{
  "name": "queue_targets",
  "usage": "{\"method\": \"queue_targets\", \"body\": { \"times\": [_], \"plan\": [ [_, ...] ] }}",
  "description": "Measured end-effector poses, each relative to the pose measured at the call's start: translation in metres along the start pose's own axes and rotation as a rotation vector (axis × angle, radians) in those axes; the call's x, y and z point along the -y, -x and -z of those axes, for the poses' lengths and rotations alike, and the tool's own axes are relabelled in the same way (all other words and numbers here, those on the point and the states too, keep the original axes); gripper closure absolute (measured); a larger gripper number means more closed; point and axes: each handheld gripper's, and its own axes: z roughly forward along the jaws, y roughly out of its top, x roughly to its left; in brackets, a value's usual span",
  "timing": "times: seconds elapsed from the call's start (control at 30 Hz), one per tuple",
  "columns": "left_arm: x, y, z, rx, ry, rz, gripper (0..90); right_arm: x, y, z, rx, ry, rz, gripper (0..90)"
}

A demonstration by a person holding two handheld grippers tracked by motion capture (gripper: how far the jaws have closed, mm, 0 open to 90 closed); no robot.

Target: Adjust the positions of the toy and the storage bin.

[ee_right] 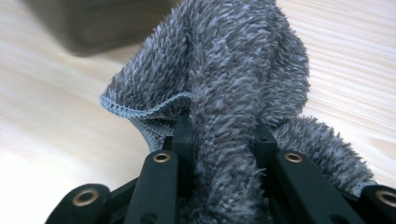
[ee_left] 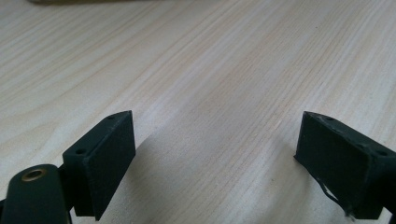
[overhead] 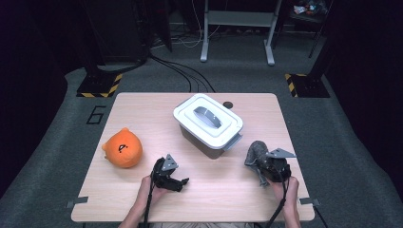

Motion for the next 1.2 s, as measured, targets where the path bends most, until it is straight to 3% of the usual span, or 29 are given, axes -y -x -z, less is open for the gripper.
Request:
{"method": "queue_targets", "body": {
  "times": [0.27,0.5,0.63,0.8,1.1,1.13,1.2],
  "plan": [
    [0.0,0.0,0.0,-0.012,0.006,0.009,11.6,0.005,-0.045,0.005,-0.122,-0.007,0.078,70.1],
    [0.0,0.0,0.0,-0.013,0.005,0.008,11.6,0.01,-0.078,0.002,-0.189,-0.033,0.143,69.8],
    [0.0,0.0,0.0,-0.012,0.006,0.008,11.6,0.015,-0.092,0.001,-0.23,-0.045,0.154,69.6],
    [0.0,0.0,0.0,-0.012,0.006,0.009,11.6,0.019,-0.104,-0.001,-0.26,-0.057,0.171,69.2],
    [0.0,0.0,0.0,-0.013,0.005,0.008,11.6,0.031,-0.109,-0.01,-0.298,-0.076,0.201,67.4],
    [0.0,0.0,0.0,-0.012,0.006,0.008,11.6,0.032,-0.109,-0.009,-0.296,-0.072,0.182,64.0],
    [0.0,0.0,0.0,-0.012,0.006,0.008,11.7,0.031,-0.108,-0.009,-0.316,-0.075,0.195,45.8]
  ]
}}
